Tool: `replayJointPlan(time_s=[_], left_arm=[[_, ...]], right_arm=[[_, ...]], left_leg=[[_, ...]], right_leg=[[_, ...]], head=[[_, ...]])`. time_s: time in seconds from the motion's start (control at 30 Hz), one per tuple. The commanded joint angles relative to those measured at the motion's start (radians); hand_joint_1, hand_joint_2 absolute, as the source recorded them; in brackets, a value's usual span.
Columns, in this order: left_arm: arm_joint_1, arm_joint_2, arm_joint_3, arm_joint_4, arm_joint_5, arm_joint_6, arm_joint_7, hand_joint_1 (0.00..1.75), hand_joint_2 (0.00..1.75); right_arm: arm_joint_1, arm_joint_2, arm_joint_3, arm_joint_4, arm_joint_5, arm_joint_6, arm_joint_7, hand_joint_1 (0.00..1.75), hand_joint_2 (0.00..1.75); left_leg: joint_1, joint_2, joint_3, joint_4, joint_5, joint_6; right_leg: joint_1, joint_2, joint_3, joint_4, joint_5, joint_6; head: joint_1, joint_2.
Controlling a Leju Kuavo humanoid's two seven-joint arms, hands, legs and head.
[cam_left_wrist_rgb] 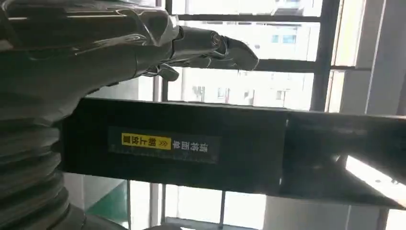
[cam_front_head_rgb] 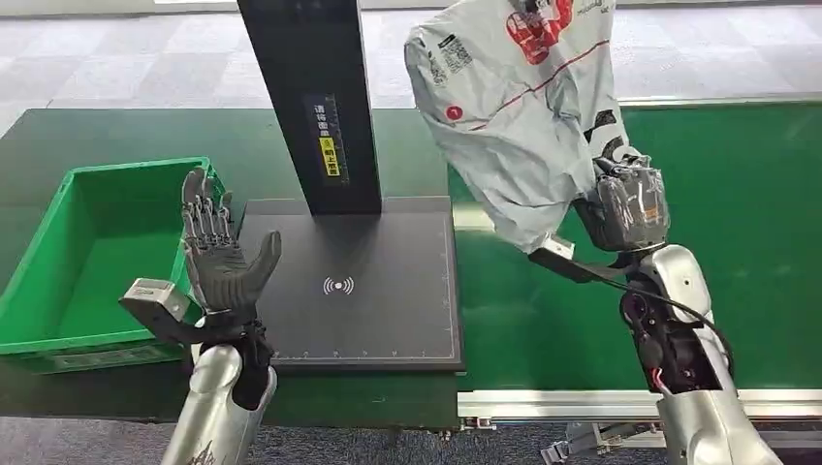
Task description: Moved the parcel from conveyor to table for the left to box.
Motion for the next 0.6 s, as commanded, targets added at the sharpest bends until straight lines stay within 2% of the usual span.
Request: replayJointPlan(time_s=[0.03, 0.1, 0.2, 0.23, 0.37, 0.4, 0.47, 0.6], left_arm=[[0.015, -0.031, 0.050, -0.113, -0.055, 0.121, 0.000, 0.00, 1.75], [0.015, -0.031, 0.044, -0.114, -0.057, 0.138, 0.000, 0.00, 1.75], [0.014, -0.028, 0.040, -0.115, -0.056, 0.141, 0.000, 0.00, 1.75], [0.014, -0.029, 0.042, -0.120, -0.043, 0.146, 0.000, 0.00, 1.75], [0.005, -0.029, 0.035, -0.095, -0.035, 0.153, 0.000, 0.00, 1.75], [0.005, -0.029, 0.035, -0.095, -0.035, 0.153, 0.000, 0.00, 1.75], [-0.003, -0.019, 0.018, -0.056, -0.025, 0.150, 0.000, 0.00, 1.75], [-0.005, -0.021, 0.016, -0.046, -0.022, 0.149, 0.000, 0.00, 1.75]], right_arm=[[0.047, 0.005, 0.234, -0.146, 0.039, 0.163, -0.012, 1.75, 1.75], [0.051, 0.005, 0.286, -0.134, 0.034, 0.239, -0.026, 1.75, 1.75], [0.047, 0.002, 0.309, -0.132, 0.030, 0.265, -0.032, 1.75, 1.75], [0.033, -0.003, 0.352, -0.116, -0.006, 0.383, -0.043, 1.75, 1.75], [-0.011, 0.002, 0.487, -0.058, -0.008, 0.545, -0.032, 1.75, 1.75], [-0.011, 0.002, 0.487, -0.058, -0.008, 0.545, -0.032, 1.75, 1.75], [-0.035, -0.015, 0.569, -0.054, -0.040, 0.606, -0.021, 1.75, 1.75], [-0.058, -0.019, 0.611, -0.047, -0.056, 0.645, -0.025, 1.75, 1.75]], left_leg=[[-0.001, 0.004, 0.002, -0.001, -0.001, 0.000], [0.000, 0.004, 0.002, -0.001, -0.001, 0.000], [-0.001, 0.004, 0.003, -0.002, -0.001, 0.000], [-0.001, 0.004, 0.003, -0.002, -0.001, 0.000], [-0.001, 0.005, 0.003, -0.001, -0.001, 0.000], [-0.001, 0.005, 0.002, -0.001, -0.001, 0.000], [-0.002, 0.006, 0.005, -0.003, -0.001, 0.000], [-0.001, 0.003, 0.002, -0.001, 0.000, 0.000]], right_leg=[[0.000, 0.002, 0.000, 0.000, 0.000, 0.000], [0.000, 0.002, 0.001, 0.000, 0.000, 0.001], [-0.001, 0.002, 0.002, -0.001, 0.000, 0.001], [-0.001, 0.001, 0.002, -0.001, 0.000, 0.001], [-0.001, 0.003, 0.002, -0.001, 0.000, 0.001], [-0.001, 0.003, 0.001, -0.001, 0.000, 0.001], [-0.001, 0.002, 0.004, -0.002, 0.000, 0.001], [-0.001, 0.000, 0.001, 0.000, 0.000, 0.001]], head=[[0.000, 0.000], [0.000, 0.000], [0.000, 0.000], [0.000, 0.000], [0.000, 0.000], [0.000, 0.000], [0.001, 0.000], [0.000, 0.000]])
